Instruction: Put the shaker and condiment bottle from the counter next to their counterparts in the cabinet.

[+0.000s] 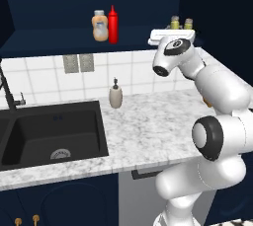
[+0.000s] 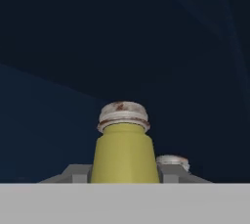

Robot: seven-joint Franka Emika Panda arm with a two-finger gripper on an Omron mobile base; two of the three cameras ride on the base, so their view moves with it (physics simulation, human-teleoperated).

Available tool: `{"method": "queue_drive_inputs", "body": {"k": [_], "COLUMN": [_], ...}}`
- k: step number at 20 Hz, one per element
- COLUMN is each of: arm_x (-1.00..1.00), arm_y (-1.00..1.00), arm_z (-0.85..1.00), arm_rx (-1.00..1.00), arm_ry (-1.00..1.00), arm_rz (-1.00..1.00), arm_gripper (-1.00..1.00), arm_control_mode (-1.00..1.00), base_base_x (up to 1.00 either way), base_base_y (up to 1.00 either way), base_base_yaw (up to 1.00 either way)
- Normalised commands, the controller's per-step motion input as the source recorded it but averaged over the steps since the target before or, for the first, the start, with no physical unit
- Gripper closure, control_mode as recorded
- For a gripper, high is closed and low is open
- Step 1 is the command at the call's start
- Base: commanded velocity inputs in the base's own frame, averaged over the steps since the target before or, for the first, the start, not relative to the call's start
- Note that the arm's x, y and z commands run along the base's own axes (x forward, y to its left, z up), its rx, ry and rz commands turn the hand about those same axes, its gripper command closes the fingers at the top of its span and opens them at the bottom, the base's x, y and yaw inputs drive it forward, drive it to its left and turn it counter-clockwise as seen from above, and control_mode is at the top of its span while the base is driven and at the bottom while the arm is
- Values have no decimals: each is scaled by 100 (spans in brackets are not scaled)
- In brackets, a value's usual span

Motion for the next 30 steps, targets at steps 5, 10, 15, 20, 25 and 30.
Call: {"method": "queue_drive_inputs", "body": {"k": [5, 10, 15, 20, 25, 30], "arm_x": [0, 0, 7, 24, 26, 18], "arm_y": [-48, -26, 0, -2, 0, 1], "arm_z": [-33, -42, -22, -25, -36, -33], "arm_rx": [9, 0, 0, 1, 1, 0], "arm_ry": [10, 2, 0, 0, 1, 0], "arm_rz": [-2, 0, 0, 0, 0, 0], "arm_gripper": [100, 100, 100, 100, -100, -100], "arm_control_mode": [-100, -100, -100, -100, -100, -100], "base_base_x": [0, 0, 0, 0, 0, 0], "base_base_y": [0, 0, 0, 0, 0, 0], "base_base_yaw": [0, 0, 0, 0, 0, 0]}}
